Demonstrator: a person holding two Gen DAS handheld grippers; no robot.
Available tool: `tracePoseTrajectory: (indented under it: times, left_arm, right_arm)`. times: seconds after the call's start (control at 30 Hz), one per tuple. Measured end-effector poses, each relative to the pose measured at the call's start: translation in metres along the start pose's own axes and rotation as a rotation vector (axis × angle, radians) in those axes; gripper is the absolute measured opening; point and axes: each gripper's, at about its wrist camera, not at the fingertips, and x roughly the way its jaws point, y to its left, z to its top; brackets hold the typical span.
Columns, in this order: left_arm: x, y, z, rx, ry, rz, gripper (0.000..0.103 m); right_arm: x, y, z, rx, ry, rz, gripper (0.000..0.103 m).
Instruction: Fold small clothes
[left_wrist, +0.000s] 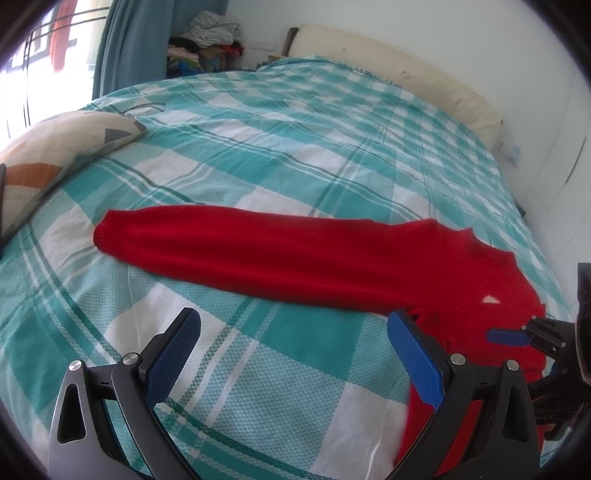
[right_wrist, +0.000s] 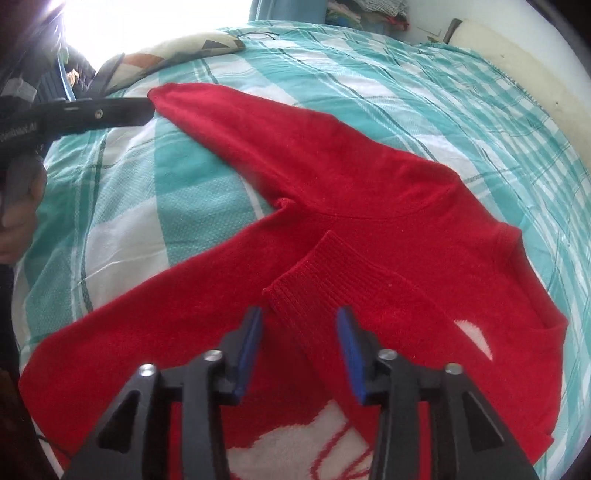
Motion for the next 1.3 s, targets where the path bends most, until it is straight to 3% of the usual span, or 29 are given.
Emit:
tracePoseTrajectory:
  times: [0.07,0.13,0.27,0.4,0.53,0.63,0.73,0.87,1.07,1.3]
  left_arm:
    - [0.000,0.003,0.000,-0.006,0.002,0.006,0.101]
    - [0.002,0.006,0.000,-0.016,0.015,0.003,0.101]
    - [0.011,0.000,-0.006,0.016,0.066,0.014,0.101]
    - [0.028,-0.019,-0.025,0.122,0.164,0.040,0.101]
    - [0.037,-0.036,-0.042,0.216,0.189,0.085,0.101]
    - [0.043,-0.039,-0.049,0.251,0.199,0.123,0.102]
    - [0.046,-0.036,-0.052,0.251,0.203,0.125,0.103]
    - [0.049,-0.035,-0.055,0.248,0.208,0.127,0.103]
    - [0.050,-0.035,-0.055,0.234,0.226,0.131,0.103]
    - [0.053,-0.034,-0.054,0.225,0.243,0.123,0.103]
  right_arm:
    - [-0.031,-0.017,-0.013,0.124,-0.105,0.041,0.061]
    - [-0.068,-0.039,-0.035,0.263,-0.220,0.034,0.068]
    - [-0.135,-0.082,-0.111,0.536,-0.382,-0.116,0.079]
    - [-0.169,-0.098,-0.195,0.676,-0.360,-0.355,0.081]
    - [-0.179,-0.093,-0.270,0.750,-0.294,-0.502,0.081]
    - [-0.181,-0.086,-0.306,0.790,-0.281,-0.602,0.081]
    - [-0.181,-0.092,-0.322,0.843,-0.255,-0.640,0.081]
    - [-0.183,-0.094,-0.326,0.890,-0.303,-0.650,0.082]
    - [-0.164,-0.097,-0.334,0.919,-0.227,-0.651,0.082]
    - [-0.150,-0.100,-0.338,0.919,-0.191,-0.629,0.100]
